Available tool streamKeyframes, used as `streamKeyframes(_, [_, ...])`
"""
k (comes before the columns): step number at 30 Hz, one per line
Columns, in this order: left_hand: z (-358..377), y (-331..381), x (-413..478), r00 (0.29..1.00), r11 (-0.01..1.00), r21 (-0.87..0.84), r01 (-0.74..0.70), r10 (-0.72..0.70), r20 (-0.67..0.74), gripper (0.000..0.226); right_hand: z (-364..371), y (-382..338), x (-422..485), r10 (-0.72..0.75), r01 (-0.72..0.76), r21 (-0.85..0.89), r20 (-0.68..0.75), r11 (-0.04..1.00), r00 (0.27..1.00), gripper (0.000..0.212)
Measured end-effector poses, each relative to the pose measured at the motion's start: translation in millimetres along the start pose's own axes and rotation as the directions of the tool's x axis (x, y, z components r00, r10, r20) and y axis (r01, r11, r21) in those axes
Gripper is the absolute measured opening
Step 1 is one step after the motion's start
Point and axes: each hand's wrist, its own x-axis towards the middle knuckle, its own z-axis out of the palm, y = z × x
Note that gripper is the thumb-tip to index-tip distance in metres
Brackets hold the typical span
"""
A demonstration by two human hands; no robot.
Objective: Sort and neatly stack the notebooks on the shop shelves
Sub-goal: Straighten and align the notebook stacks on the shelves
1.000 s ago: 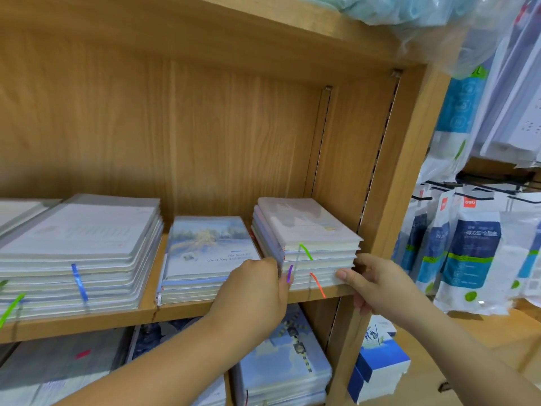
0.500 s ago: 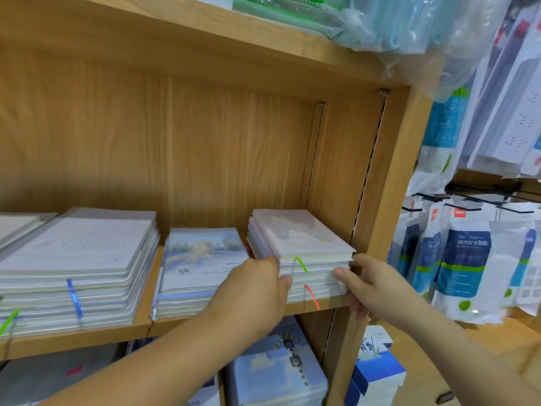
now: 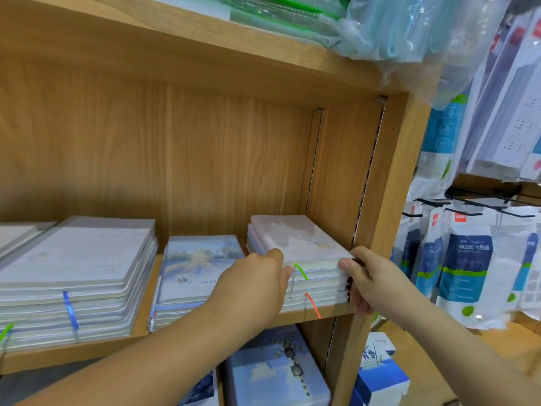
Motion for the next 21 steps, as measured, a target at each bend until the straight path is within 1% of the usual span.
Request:
streamKeyframes(4, [-3.0, -2.8, -0.3, 1.0, 0.999, 0.041, -0.028, 0.027, 0.007, 0.031, -3.2, -1.9, -0.9, 0.014, -0.014, 0.004, 0.055, 1.0, 0.998, 0.018])
streamKeyframes(8, [-5.5, -2.8, 5.1, 1.0, 0.996, 0.091, -0.013, 0.011, 0.024, 0.037, -4.6, -1.6, -1.3, 0.009, -0.008, -0.006, 0.13, 1.0, 0.991, 0.016])
streamKeyframes(10, [-2.2, -1.9, 6.7, 0.999, 0.991, 0.126, -0.038, 0.035, 0.027, 0.034, -3.8, -0.6, -1.9, 0.011, -0.009, -0.017, 0.115, 1.0, 0.993, 0.015])
streamKeyframes(12, [3.1, -2.6, 6.6, 0.999, 0.991, 0.124, -0.05, 0.047, 0.025, 0.034, -3.1, -0.3, -2.5, 0.017, -0.016, -0.014, 0.093, 1.0, 0.996, 0.016])
streamKeyframes(17, [11.5, -6.0, 5.8, 0.999, 0.994, 0.102, -0.04, 0.041, -0.005, 0.034, -2.6, 0.6, -3.1, 0.034, -0.033, -0.021, 0.053, 0.999, 0.998, 0.025])
streamKeyframes(21, [9.4, -8.7, 3.5, 0.998, 0.996, 0.076, -0.049, 0.051, -0.03, 0.031, -5.1, -3.3, -2.5, 0.088, -0.083, -0.061, 0.09, 0.995, 0.992, 0.033])
